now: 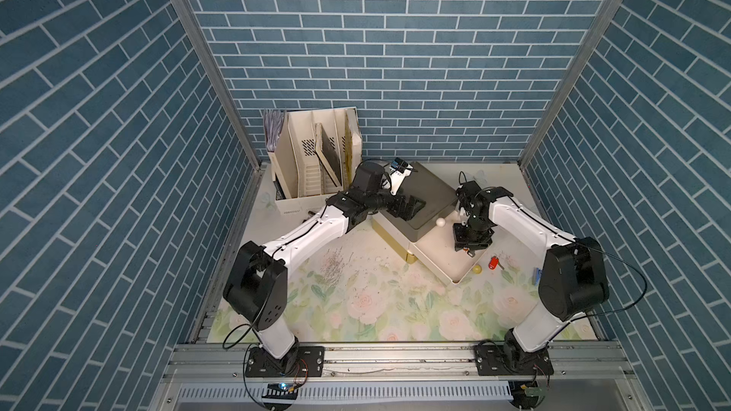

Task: Take the keys out of the drawer
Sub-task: Pick up the key from the drawer.

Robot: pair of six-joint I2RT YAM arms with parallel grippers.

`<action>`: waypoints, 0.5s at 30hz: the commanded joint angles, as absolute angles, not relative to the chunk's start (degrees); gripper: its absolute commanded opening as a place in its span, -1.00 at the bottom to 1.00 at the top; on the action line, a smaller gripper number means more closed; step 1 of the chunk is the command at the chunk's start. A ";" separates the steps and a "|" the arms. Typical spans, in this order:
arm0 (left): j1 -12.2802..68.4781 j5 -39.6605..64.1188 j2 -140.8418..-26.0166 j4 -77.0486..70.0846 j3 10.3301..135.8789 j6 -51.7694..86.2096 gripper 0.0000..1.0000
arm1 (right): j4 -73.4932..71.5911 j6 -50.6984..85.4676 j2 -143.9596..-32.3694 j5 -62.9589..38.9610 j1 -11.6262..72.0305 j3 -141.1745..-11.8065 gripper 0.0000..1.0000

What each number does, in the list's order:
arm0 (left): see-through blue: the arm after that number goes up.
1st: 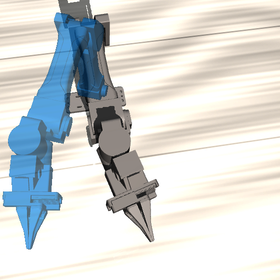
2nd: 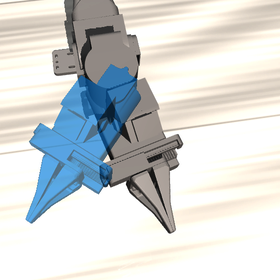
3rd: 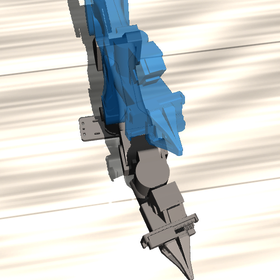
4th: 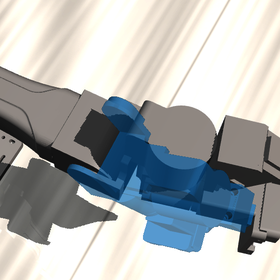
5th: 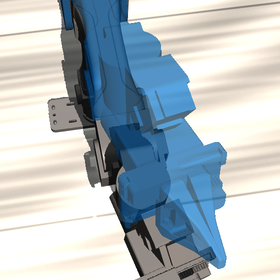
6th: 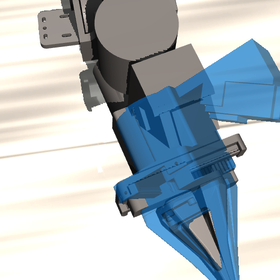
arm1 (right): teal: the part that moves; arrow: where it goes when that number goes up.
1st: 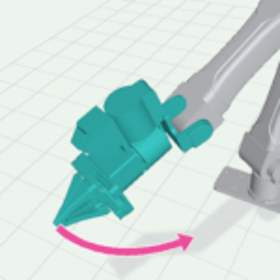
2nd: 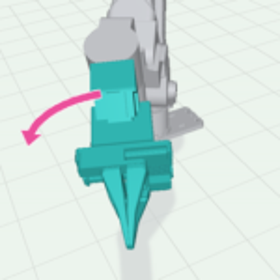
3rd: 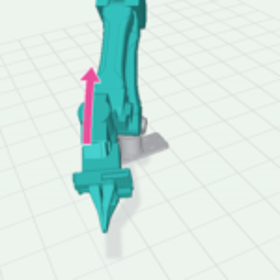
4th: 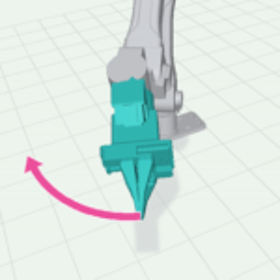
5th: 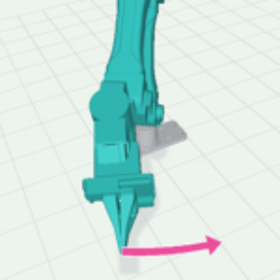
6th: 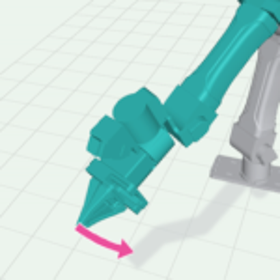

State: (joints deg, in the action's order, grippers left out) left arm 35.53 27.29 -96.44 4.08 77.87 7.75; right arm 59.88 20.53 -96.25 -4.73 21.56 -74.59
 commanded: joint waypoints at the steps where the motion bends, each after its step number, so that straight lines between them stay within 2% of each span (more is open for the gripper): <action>1: 35.26 28.10 -99.41 9.96 75.23 10.00 1.00 | 58.20 19.85 -97.98 -10.82 22.20 -73.75 -0.06; 7: 35.24 28.11 -99.26 9.76 74.86 10.24 1.00 | 57.11 20.92 -97.67 -12.26 23.20 -75.13 -0.11; 15: 35.24 28.76 -99.39 9.04 74.97 10.95 0.99 | 62.59 20.43 -95.05 -0.90 22.78 -82.53 0.05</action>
